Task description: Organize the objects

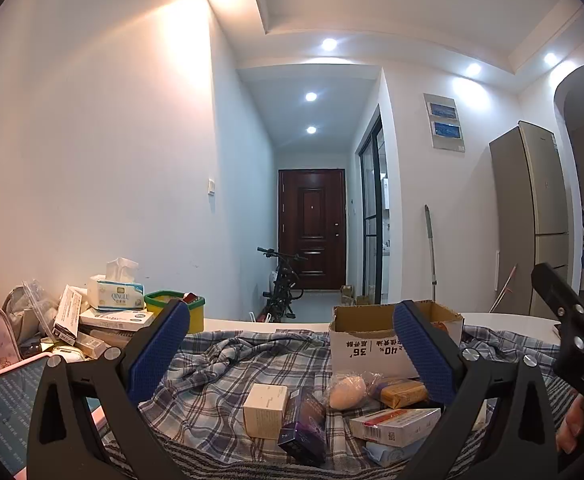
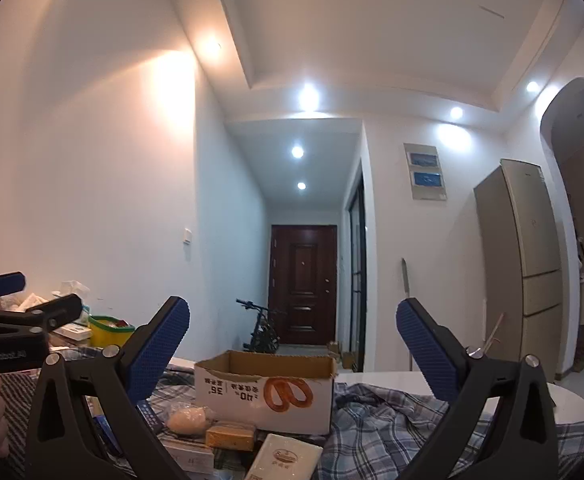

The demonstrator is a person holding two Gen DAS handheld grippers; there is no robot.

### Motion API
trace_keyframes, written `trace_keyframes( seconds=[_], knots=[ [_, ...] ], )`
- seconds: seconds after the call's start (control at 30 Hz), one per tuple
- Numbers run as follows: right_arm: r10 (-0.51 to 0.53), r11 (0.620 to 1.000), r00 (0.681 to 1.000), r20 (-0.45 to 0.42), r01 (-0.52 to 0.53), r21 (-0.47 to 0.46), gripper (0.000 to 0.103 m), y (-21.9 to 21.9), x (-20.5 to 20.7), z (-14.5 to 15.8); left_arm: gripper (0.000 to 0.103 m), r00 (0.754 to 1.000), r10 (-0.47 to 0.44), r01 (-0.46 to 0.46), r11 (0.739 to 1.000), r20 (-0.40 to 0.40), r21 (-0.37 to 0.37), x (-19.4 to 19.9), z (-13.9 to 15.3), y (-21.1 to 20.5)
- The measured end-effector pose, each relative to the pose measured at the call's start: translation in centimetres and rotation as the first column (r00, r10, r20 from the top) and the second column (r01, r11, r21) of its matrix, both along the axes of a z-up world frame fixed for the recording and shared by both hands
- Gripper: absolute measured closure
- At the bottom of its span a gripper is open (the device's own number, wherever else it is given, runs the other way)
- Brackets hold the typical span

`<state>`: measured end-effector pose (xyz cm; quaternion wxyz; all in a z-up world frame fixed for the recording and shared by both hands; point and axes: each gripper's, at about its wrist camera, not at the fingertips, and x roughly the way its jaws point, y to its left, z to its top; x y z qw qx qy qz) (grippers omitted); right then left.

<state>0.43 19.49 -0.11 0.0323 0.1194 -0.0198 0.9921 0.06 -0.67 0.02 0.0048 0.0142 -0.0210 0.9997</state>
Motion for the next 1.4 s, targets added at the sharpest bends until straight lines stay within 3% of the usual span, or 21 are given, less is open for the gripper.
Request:
trace_keyframes(
  seconds=[0.17, 0.4, 0.53, 0.63, 0.87, 1.4],
  knots=[
    [0.125, 0.990, 0.986, 0.114, -0.116, -0.086, 0.000, 1.1, -0.9, 0.5, 0.000, 1.000, 0.002, -0.001, 1.000, -0.012, 0.011, 0.3, 0.1, 0.1],
    [0.137, 0.988, 0.967, 0.214, -0.116, -0.106, 0.000, 2.0, -3.2, -0.4, 0.000, 1.000, 0.005, -0.005, 1.000, -0.004, 0.012, 0.4, 0.0, 0.3],
    [0.063, 0.993, 0.975, 0.213, -0.040, -0.112, 0.000, 2.1, -2.7, -1.0, 0.000, 1.000, 0.006, -0.006, 1.000, -0.007, 0.012, 0.4, 0.0, 0.3],
    [0.098, 0.989, 0.975, 0.201, -0.074, -0.125, 0.000, 2.3, -2.1, -1.2, 0.000, 1.000, 0.005, -0.005, 1.000, -0.009, 0.014, 0.3, 0.0, 0.3],
    [0.065, 0.994, 0.965, 0.254, -0.040, -0.101, 0.000, 2.3, -2.9, -1.2, 0.000, 1.000, 0.005, -0.005, 1.000, -0.013, -0.002, 0.4, -0.1, 0.3],
    [0.088, 0.993, 0.965, 0.249, -0.066, -0.094, 0.000, 2.1, -2.7, -1.3, 0.000, 1.000, 0.011, -0.011, 1.000, -0.024, -0.017, 0.4, -0.3, 0.5]
  ],
)
